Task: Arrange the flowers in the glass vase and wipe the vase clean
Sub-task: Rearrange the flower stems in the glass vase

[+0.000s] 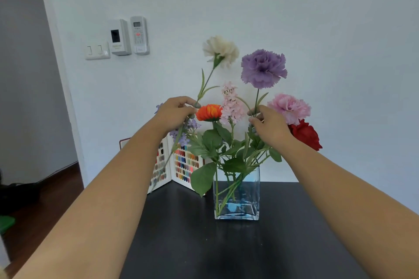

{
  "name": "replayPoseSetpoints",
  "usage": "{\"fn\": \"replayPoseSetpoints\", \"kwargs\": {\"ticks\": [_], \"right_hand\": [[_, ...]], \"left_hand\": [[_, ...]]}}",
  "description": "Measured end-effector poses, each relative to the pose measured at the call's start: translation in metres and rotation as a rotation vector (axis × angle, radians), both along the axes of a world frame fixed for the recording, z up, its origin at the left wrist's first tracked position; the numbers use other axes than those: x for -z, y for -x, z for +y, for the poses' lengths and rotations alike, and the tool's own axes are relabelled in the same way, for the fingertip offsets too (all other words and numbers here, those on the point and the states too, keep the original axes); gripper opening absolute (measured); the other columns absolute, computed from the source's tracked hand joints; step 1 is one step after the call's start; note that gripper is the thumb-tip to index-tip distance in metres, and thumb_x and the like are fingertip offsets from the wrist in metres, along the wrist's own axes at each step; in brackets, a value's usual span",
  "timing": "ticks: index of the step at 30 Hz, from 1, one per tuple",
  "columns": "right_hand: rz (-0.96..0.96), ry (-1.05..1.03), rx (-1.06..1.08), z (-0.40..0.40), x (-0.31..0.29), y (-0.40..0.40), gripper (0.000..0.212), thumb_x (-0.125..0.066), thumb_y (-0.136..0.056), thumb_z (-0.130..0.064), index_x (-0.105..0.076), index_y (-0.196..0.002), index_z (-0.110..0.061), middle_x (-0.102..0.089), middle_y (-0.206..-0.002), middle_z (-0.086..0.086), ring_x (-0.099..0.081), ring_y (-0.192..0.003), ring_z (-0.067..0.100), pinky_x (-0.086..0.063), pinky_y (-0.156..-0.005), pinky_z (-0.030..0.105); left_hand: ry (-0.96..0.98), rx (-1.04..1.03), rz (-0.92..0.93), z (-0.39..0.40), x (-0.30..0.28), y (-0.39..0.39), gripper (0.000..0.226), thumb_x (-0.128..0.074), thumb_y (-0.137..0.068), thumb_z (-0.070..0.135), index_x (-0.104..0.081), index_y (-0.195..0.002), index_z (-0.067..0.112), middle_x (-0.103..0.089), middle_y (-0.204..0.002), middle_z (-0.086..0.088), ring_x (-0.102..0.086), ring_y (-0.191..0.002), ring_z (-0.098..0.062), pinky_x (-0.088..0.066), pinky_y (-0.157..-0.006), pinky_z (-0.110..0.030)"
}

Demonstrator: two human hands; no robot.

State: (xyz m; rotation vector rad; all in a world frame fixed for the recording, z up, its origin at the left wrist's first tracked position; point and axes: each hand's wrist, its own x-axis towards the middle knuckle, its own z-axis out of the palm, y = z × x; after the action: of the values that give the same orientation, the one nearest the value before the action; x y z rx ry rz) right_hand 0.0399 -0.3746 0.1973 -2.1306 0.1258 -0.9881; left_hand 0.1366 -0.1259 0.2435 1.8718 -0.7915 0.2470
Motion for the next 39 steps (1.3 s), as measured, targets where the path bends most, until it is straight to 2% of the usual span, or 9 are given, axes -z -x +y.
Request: {"fn": "replayPoseSetpoints", "kwargs": {"ticks": [5, 10, 16, 19, 22, 29, 33, 37, 39], "right_hand": [[0.001, -0.044, -0.022, 0.001, 0.000, 0.003, 0.011, -0.053, -0.094, -0.012, -0.060, -0.098, -0.020, -0.068, -0.081, 0.008, -0.061, -0.060, 0.018, -0.057, -0.064, 0.037], [0.007, -0.062, -0.023, 0.003, -0.003, 0.004, 0.011, -0.053, -0.095, -0.012, -0.059, -0.096, -0.022, -0.068, -0.081, 0.008, -0.060, -0.059, 0.015, -0.057, -0.059, 0.031], [-0.021, -0.069, 0.015, 0.004, -0.016, 0.008, 0.010, -0.053, -0.094, -0.013, -0.059, -0.098, -0.020, -0.068, -0.083, 0.007, -0.064, -0.070, 0.023, -0.059, -0.071, 0.044], [-0.065, -0.060, 0.051, 0.005, -0.028, 0.014, 0.011, -0.053, -0.095, -0.015, -0.059, -0.098, -0.023, -0.068, -0.082, 0.003, -0.067, -0.073, 0.021, -0.059, -0.073, 0.042], [-0.117, -0.062, 0.073, 0.005, -0.044, 0.022, 0.011, -0.054, -0.094, -0.015, -0.059, -0.097, -0.024, -0.068, -0.081, 0.002, -0.067, -0.072, 0.020, -0.059, -0.073, 0.041], [-0.261, -0.102, 0.061, 0.003, -0.078, 0.054, 0.014, -0.053, -0.091, -0.011, -0.061, -0.097, -0.021, -0.069, -0.080, 0.006, -0.064, -0.063, 0.015, -0.055, -0.054, 0.022], [-0.303, -0.025, 0.045, 0.005, -0.088, 0.070, 0.016, -0.051, -0.092, -0.012, -0.062, -0.100, -0.020, -0.068, -0.079, 0.006, -0.064, -0.063, 0.014, -0.059, -0.058, 0.027], [-0.285, 0.067, 0.059, 0.007, -0.088, 0.075, 0.018, -0.050, -0.093, -0.012, -0.062, -0.105, -0.019, -0.068, -0.083, 0.006, -0.065, -0.069, 0.019, -0.058, -0.072, 0.037], [-0.276, 0.120, 0.070, 0.006, -0.085, 0.073, 0.019, -0.050, -0.094, -0.012, -0.062, -0.107, -0.018, -0.067, -0.083, 0.006, -0.063, -0.069, 0.019, -0.055, -0.071, 0.033]], "left_hand": [[-0.184, -0.051, 0.020, 0.012, 0.003, 0.003, 0.019, -0.063, -0.085, 0.014, -0.078, -0.085, 0.025, -0.061, -0.052, 0.013, -0.047, -0.043, 0.001, -0.039, -0.046, -0.009], [-0.133, 0.079, 0.114, 0.021, -0.001, 0.007, 0.018, -0.064, -0.088, 0.010, -0.079, -0.092, 0.019, -0.070, -0.064, 0.004, -0.052, -0.049, -0.001, -0.040, -0.047, -0.015], [-0.083, 0.279, 0.241, 0.017, -0.007, 0.013, 0.017, -0.063, -0.092, 0.012, -0.077, -0.101, 0.015, -0.070, -0.076, -0.003, -0.052, -0.052, -0.008, -0.040, -0.051, -0.022], [-0.023, 0.276, 0.194, 0.006, -0.006, 0.017, 0.016, -0.064, -0.092, 0.010, -0.076, -0.102, 0.015, -0.072, -0.079, -0.001, -0.057, -0.057, -0.008, -0.042, -0.057, -0.027], [0.076, 0.217, 0.093, -0.010, -0.003, 0.023, 0.015, -0.063, -0.092, 0.010, -0.073, -0.098, 0.020, -0.075, -0.079, 0.003, -0.064, -0.063, -0.007, -0.051, -0.057, -0.023], [0.253, 0.100, -0.085, -0.055, 0.004, 0.038, 0.016, -0.059, -0.092, 0.007, -0.068, -0.094, 0.020, -0.075, -0.082, -0.002, -0.069, -0.067, -0.010, -0.058, -0.062, -0.026], [0.273, 0.045, -0.160, -0.072, 0.001, 0.044, 0.017, -0.058, -0.093, 0.010, -0.067, -0.096, 0.023, -0.074, -0.081, 0.003, -0.069, -0.063, -0.004, -0.059, -0.062, -0.026], [0.285, 0.008, -0.220, -0.084, 0.002, 0.050, 0.016, -0.058, -0.093, 0.013, -0.067, -0.098, 0.024, -0.073, -0.079, 0.006, -0.068, -0.064, -0.002, -0.048, -0.054, -0.011], [0.308, -0.003, -0.244, -0.089, 0.003, 0.052, 0.016, -0.058, -0.094, 0.015, -0.066, -0.097, 0.028, -0.073, -0.079, 0.008, -0.069, -0.067, -0.005, -0.048, -0.055, -0.012]]}}
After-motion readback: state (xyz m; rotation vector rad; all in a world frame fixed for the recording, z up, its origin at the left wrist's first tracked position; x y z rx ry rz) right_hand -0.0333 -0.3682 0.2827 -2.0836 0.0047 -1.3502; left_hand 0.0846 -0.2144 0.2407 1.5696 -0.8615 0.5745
